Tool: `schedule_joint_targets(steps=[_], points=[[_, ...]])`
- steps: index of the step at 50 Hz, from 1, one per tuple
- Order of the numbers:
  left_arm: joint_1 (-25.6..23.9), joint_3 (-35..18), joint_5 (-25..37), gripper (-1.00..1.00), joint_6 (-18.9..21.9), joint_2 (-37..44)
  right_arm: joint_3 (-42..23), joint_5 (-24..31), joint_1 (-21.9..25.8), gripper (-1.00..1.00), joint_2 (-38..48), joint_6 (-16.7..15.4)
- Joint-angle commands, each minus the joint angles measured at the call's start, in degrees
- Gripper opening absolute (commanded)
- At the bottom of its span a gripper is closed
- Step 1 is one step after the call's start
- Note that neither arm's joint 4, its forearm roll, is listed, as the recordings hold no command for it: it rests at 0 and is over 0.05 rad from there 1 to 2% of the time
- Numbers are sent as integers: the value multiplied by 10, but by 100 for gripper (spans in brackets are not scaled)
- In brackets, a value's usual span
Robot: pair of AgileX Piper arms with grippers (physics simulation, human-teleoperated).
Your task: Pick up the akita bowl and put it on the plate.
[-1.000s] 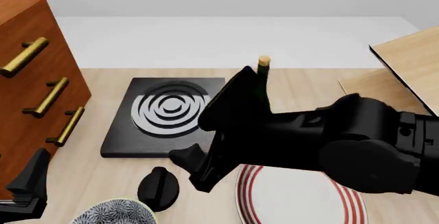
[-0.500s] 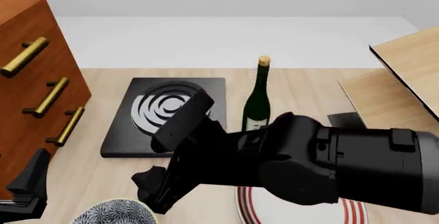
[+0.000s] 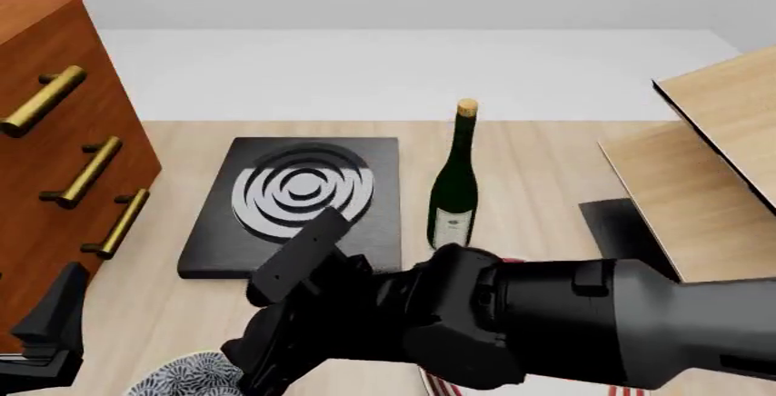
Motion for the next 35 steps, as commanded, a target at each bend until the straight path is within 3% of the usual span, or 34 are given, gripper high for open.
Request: schedule_joint_targets(steps=[1,7,35], points=[[0,0,0,100,0,0,13,-29,7,100,27,27],[0,0,0,100,0,0,23,-50,14,100,44,49],[0,0,0,100,0,0,51,-111,18,100,96,79]])
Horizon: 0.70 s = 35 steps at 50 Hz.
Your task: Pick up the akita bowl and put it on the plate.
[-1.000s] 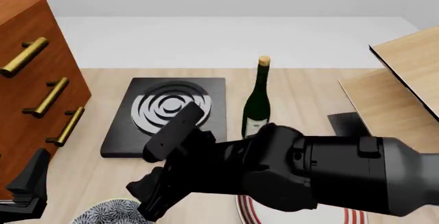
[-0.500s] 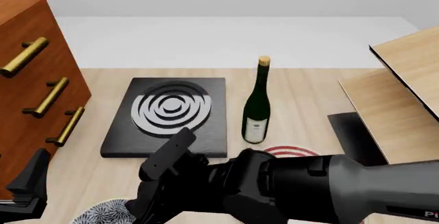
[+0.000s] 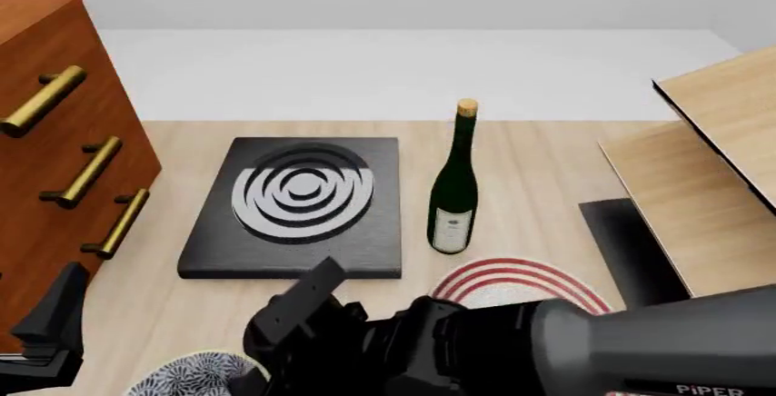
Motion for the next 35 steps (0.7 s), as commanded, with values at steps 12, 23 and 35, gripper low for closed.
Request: schedule_joint_targets(steps=[12,23,35], points=[[0,0,0,100,0,0,19,-48,6,100,42,30],[0,0,0,100,0,0,23,-64,10,100,58,42],[0,0,0,100,0,0,24,-79,15,100,79,55]])
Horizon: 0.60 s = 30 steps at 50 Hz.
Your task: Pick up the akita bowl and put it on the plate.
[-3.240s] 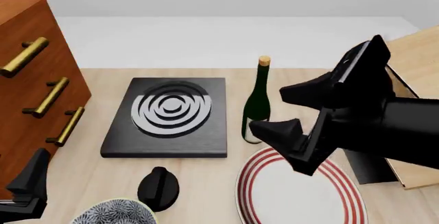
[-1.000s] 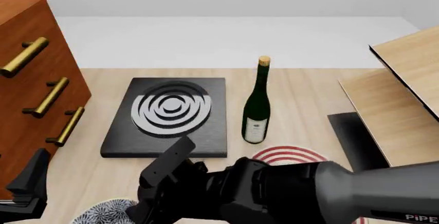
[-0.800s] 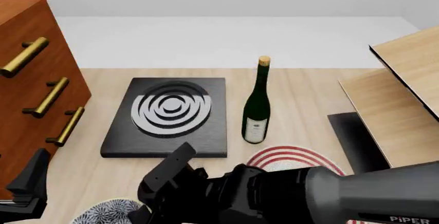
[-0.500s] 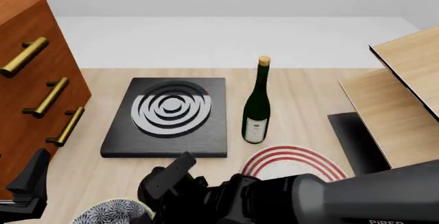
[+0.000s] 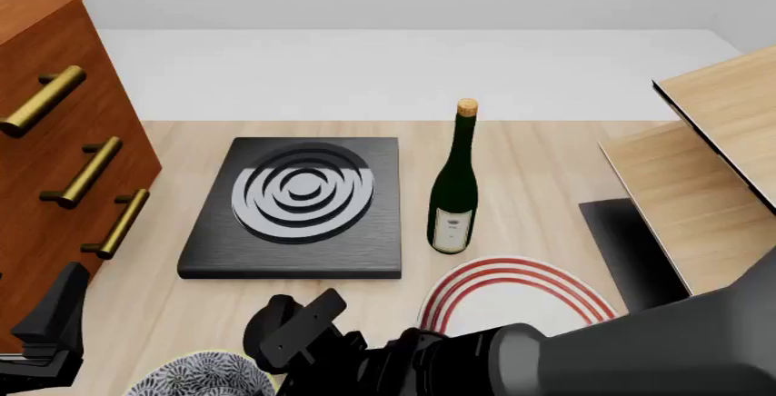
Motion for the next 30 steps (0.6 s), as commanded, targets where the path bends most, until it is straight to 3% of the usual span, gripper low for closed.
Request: schedule_joint_targets(steps=[1,12,13,30], points=[[0,0,0,100,0,0,2,-15,6,100,20,12],[0,0,0,100,0,0,4,-20,4,100,24,15],[0,0,0,100,0,0,4,-17,-4,-100,20,7],[0,0,0,100,0,0,-4,23,-26,-100,-41,-32]])
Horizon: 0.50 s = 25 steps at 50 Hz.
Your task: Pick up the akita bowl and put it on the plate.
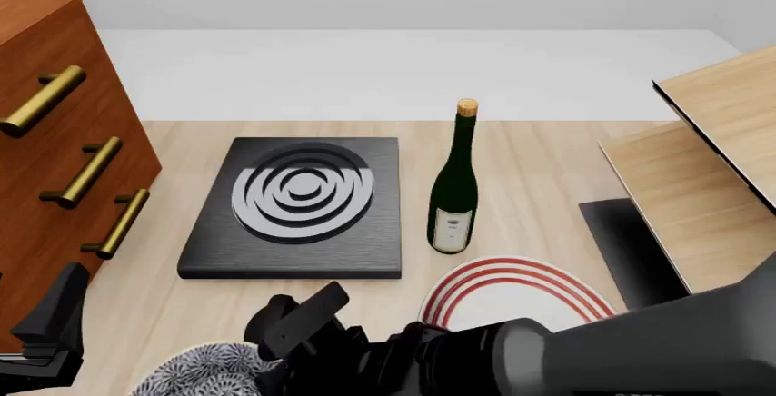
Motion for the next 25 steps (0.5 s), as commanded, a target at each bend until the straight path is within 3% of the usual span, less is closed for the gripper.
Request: schedule_joint_targets(steps=[1,14,25], points=[[0,0,0,100,0,0,-2,28,-23,-100,-42,-35],[0,0,0,100,0,0,-5,70,-46,-100,-113,-75],[0,0,0,100,0,0,-2,100,-60,-100,-163,-82]])
